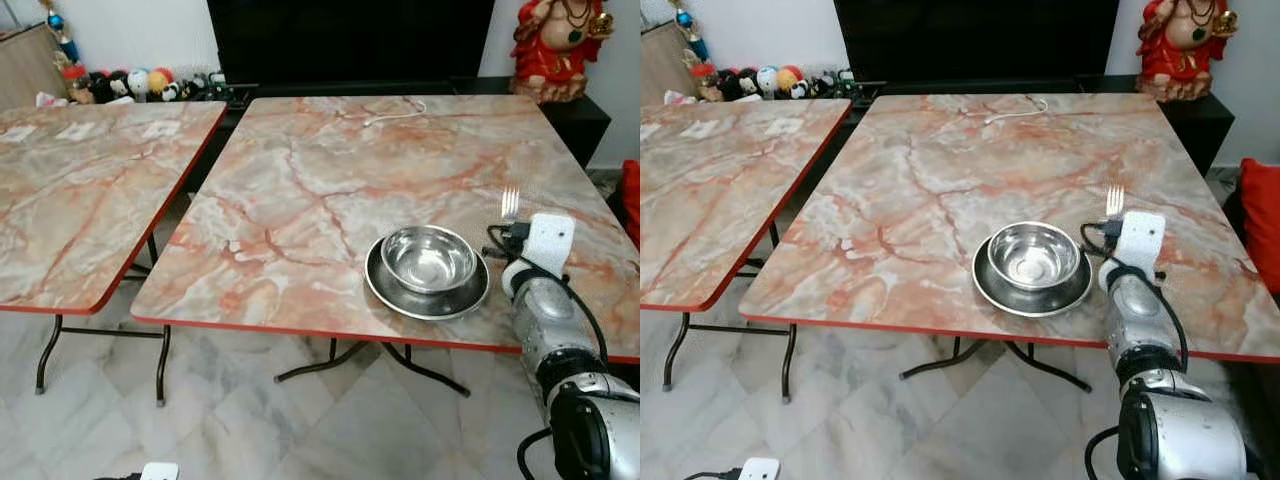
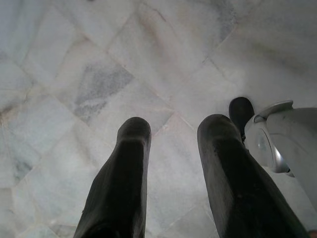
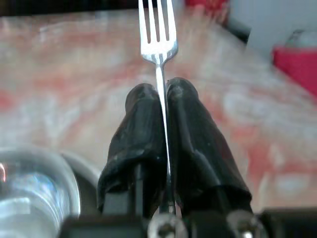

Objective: Setting the table

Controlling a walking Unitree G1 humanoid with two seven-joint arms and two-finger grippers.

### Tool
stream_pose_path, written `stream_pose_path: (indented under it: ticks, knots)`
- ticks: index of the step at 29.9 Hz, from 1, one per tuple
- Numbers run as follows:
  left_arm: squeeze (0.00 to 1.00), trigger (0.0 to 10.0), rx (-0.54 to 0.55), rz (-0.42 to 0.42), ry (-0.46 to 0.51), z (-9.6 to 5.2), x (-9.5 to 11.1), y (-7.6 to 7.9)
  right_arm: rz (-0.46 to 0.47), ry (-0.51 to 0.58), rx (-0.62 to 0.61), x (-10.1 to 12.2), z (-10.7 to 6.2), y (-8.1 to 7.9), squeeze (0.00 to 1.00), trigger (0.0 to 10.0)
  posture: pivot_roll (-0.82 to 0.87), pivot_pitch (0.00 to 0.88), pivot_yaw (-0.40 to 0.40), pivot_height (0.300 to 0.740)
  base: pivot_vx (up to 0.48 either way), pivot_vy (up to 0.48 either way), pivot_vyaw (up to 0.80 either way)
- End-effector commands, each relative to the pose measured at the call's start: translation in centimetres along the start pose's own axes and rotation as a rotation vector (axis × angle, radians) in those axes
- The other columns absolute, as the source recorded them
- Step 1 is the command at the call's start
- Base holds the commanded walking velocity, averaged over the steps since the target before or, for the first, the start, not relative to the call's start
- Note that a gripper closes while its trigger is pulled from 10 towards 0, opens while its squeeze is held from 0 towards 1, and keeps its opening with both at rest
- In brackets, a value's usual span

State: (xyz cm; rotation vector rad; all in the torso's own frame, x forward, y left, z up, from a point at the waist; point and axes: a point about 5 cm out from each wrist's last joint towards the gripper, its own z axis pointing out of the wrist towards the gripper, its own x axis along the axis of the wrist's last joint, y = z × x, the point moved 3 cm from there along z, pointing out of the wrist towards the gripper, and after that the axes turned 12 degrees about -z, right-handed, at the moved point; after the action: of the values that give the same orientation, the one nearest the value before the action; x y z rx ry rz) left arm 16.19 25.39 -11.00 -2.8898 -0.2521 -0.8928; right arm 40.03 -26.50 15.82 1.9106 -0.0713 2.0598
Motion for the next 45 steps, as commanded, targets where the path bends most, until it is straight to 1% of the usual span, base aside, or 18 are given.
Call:
stream_pose_path:
  ticks: [1, 2, 4, 7, 13, 17, 19, 27, 34, 37, 39, 41, 45]
  knots:
    - [0.0, 10.0, 0.002, -0.015, 0.002, -0.1, -0.2, -0.1, -0.009, 0.05, -0.038, 0.4, -0.3, 0.9, 0.0, 10.0, -0.07, 0.0, 0.08, 0.74, 0.0, 0.0, 0.0]
    - [0.0, 10.0, 0.002, -0.015, 0.002, -0.1, -0.2, -0.1, -0.009, 0.05, -0.038, 0.4, -0.3, 0.9, 0.0, 10.0, -0.07, 0.0, 0.08, 0.74, 0.0, 0.0, 0.0]
    - [0.0, 10.0, -0.001, -0.021, 0.002, 0.0, -0.2, 0.1, -0.055, 0.134, -0.032, 0.8, -1.2, 1.2, 0.0, 10.0, -0.07, 0.0, 0.077, 0.74, 0.0, 0.0, 0.0]
    - [0.0, 10.0, -0.002, -0.022, -0.002, 0.0, -0.3, 0.1, -0.093, 0.178, -0.03, 1.1, -1.8, 1.6, 0.0, 10.0, -0.09, 0.0, 0.082, 0.74, 0.0, 0.0, 0.0]
    - [0.0, 10.0, -0.003, -0.02, -0.005, -0.1, -0.4, 0.1, -0.078, 0.213, -0.041, 1.6, -2.4, 2.0, 0.0, 10.0, -0.09, 0.0, 0.081, 0.74, 0.0, 0.0, 0.0]
    - [0.0, 10.0, -0.005, -0.023, -0.005, -0.1, -0.4, 0.1, -0.073, 0.223, -0.029, 2.0, -2.5, 1.5, 0.0, 10.0, -0.09, 0.0, 0.076, 0.74, 0.0, 0.0, 0.0]
    - [0.0, 10.0, -0.005, -0.025, -0.005, -0.1, -0.5, 0.1, -0.087, 0.22, -0.023, 2.0, -2.5, 1.4, 0.0, 10.0, -0.09, 0.0, 0.074, 0.74, 0.246, 0.0, 0.0]
    - [0.0, 10.0, -0.002, -0.026, -0.009, -0.1, -0.6, 0.0, -0.077, 0.202, -0.022, 1.8, -2.7, 1.2, 0.0, 10.0, -0.09, 0.0, 0.076, 0.74, 0.265, 0.0, 0.0]
    - [0.0, 10.0, -0.003, -0.025, -0.008, 0.0, -0.4, 0.5, -0.08, 0.201, -0.033, 2.0, -2.7, 1.4, 0.0, 10.0, -0.09, 0.0, 0.077, 0.74, 0.288, 0.0, 0.0]
    - [0.0, 10.0, 0.001, -0.019, -0.017, 0.0, -0.4, 0.4, -0.068, 0.204, -0.036, 2.1, -2.7, 1.5, 0.0, 10.0, -0.09, 0.0, 0.075, 0.74, 0.0, 0.0, 0.0]
    - [0.0, 10.0, -0.007, -0.014, -0.019, 0.0, -0.5, 0.4, -0.077, 0.197, -0.042, 2.0, -2.7, 1.6, 0.0, 10.0, -0.09, 0.0, 0.075, 0.74, 0.0, 0.0, 0.0]
    - [0.0, 10.0, 0.003, -0.024, -0.019, -0.1, -0.6, 0.0, -0.074, 0.193, -0.051, 1.9, -2.7, 1.9, 0.0, 10.0, -0.09, 0.0, 0.073, 0.74, 0.0, 0.0, 0.0]
    - [0.0, 10.0, 0.004, -0.025, -0.024, -0.2, -0.9, -0.1, -0.078, 0.187, -0.051, 1.8, -2.7, 1.9, 0.0, 10.0, -0.1, 0.0, 0.071, 0.74, 0.0, 0.0, 0.0]
